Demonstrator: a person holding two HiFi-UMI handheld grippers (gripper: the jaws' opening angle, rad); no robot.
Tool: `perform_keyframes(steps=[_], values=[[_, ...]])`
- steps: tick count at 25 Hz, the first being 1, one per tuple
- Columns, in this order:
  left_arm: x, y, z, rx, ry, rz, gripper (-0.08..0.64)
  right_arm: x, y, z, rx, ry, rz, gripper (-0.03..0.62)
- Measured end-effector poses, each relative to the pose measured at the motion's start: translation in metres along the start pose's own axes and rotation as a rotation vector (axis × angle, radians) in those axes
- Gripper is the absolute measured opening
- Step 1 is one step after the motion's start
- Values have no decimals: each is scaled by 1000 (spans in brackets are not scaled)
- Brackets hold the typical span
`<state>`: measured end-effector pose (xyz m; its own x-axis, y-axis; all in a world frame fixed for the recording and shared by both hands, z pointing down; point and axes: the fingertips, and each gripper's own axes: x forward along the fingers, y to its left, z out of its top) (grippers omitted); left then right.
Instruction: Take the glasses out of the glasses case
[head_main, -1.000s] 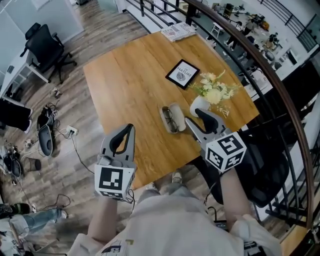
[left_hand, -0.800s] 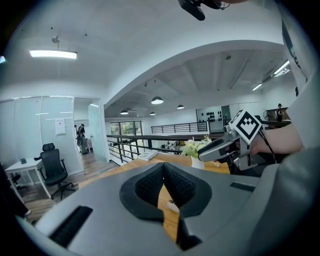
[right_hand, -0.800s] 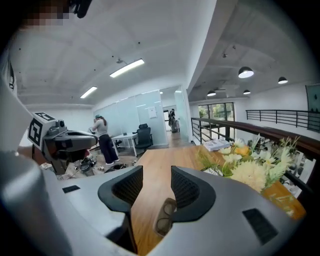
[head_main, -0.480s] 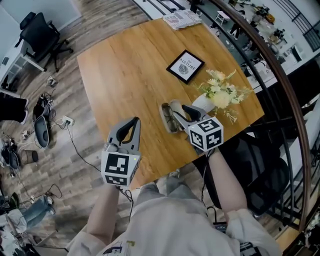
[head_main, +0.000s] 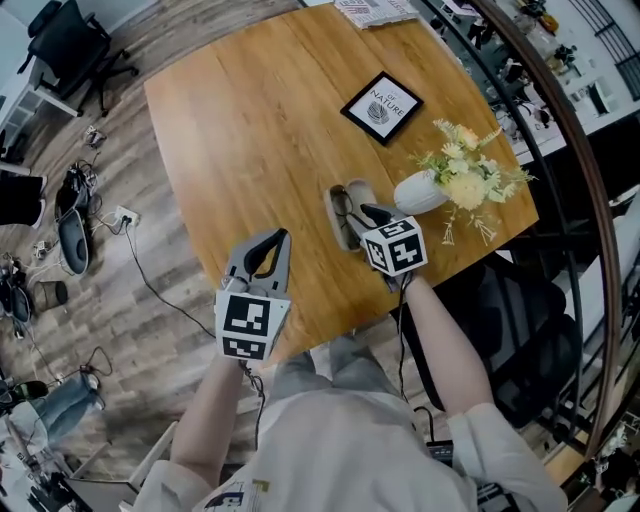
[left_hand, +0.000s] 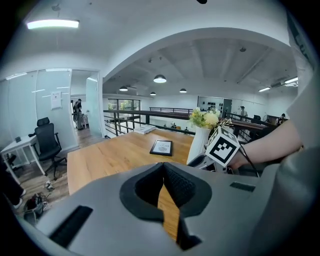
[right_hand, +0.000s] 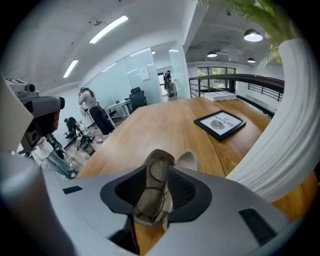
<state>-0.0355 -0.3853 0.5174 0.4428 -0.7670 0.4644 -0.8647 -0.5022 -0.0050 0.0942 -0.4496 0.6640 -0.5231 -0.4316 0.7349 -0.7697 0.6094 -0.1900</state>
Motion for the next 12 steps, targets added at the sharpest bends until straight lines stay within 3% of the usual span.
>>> perform_keyframes(steps=[12], values=[[-3,-1,-26,-38,42,-24,17,33,-12,-40,-42,198,-73,183]])
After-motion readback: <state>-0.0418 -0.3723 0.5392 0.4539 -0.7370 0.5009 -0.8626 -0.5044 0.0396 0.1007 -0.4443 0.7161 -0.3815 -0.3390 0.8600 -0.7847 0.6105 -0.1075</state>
